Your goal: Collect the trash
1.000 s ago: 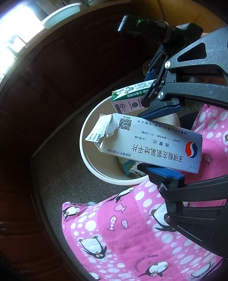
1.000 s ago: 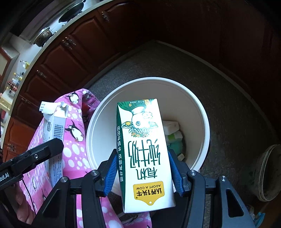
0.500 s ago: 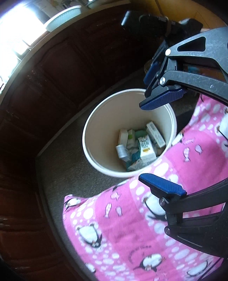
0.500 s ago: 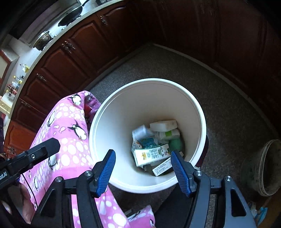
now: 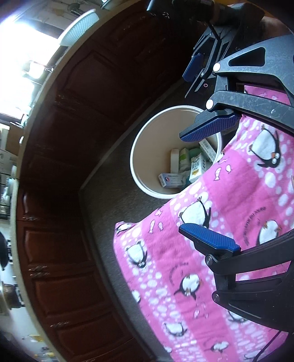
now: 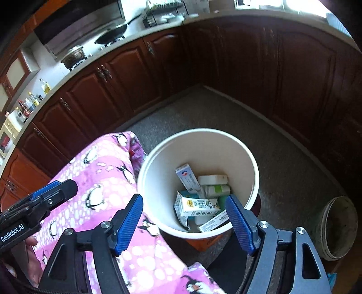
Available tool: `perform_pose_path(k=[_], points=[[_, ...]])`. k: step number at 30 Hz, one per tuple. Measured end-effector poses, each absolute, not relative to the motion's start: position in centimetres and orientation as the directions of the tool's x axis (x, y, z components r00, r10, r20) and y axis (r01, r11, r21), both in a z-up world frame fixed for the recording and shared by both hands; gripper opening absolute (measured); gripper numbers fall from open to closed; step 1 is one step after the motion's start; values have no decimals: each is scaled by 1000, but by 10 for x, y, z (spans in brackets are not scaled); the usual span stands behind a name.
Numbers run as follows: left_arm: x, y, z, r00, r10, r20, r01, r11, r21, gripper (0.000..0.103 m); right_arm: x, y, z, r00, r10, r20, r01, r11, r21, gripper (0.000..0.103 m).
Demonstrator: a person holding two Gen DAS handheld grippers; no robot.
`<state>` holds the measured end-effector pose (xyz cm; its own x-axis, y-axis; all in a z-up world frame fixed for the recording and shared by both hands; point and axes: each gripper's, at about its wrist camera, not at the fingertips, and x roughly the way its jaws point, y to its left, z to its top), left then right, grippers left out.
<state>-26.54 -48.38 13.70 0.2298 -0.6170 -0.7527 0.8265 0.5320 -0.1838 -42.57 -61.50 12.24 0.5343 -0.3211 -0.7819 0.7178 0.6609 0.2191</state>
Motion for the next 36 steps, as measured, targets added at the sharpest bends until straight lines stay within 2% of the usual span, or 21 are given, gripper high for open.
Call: perform_pose_path(k=[8,12,22,36], points=[[-279,-449,170,334,-660,-674,826,549,-129,75,-436,-579,164,571,-424,-703,719,671,180,89],[-282,-428,184,370,-679,-634,814,566,-131,83,-440,-561,180,596,-453,-663,709,684,170,93],[-288,-388,210,431,-701,-568,793,594,-132,83,-455,-535,212,642,-504,-578,704,686,185,103],[-294,-365,226,500,-696,-515,784,617,-72,83,-445,-511,223,659,-520,-543,681,719,138,103]])
